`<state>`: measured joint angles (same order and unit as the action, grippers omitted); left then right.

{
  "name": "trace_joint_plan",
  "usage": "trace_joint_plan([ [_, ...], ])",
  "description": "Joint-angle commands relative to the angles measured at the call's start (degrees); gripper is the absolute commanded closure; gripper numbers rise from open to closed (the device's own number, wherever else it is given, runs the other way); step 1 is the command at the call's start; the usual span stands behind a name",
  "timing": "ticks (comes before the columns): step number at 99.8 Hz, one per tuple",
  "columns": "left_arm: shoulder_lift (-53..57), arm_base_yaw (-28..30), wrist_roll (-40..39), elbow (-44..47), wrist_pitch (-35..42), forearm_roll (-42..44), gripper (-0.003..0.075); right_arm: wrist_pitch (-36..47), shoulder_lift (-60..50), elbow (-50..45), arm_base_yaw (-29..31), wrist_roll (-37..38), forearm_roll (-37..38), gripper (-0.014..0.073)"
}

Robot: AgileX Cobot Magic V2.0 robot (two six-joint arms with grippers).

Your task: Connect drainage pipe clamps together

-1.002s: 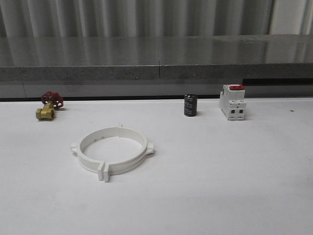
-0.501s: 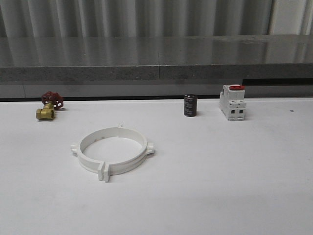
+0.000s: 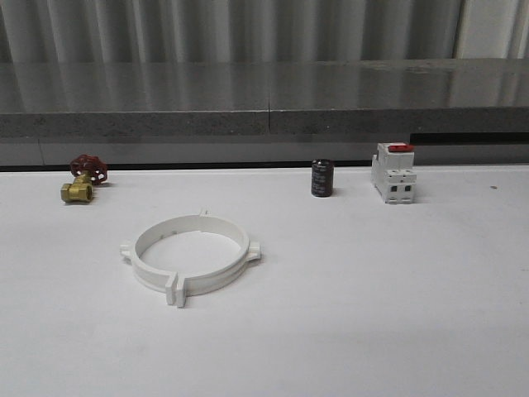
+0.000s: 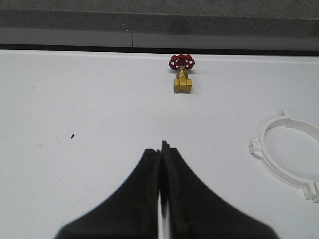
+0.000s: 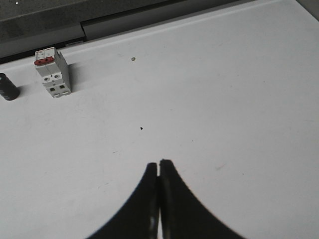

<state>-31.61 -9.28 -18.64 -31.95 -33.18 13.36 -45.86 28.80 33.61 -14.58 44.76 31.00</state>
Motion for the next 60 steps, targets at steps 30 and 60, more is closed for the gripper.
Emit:
trace_joint_plan([
  [30, -0.21, 0.2, 0.12, -1.53, 3.86, 0.28, 0.0741, 2.79, 0.07, 1.37, 0.29, -0.4, 2.62, 0.0659],
  [60, -0.21, 0.2, 0.12, -1.53, 3.86, 0.28, 0.0741, 3.99, -1.71, -0.4, 1.56, -5.23, -1.46, 0.0659],
])
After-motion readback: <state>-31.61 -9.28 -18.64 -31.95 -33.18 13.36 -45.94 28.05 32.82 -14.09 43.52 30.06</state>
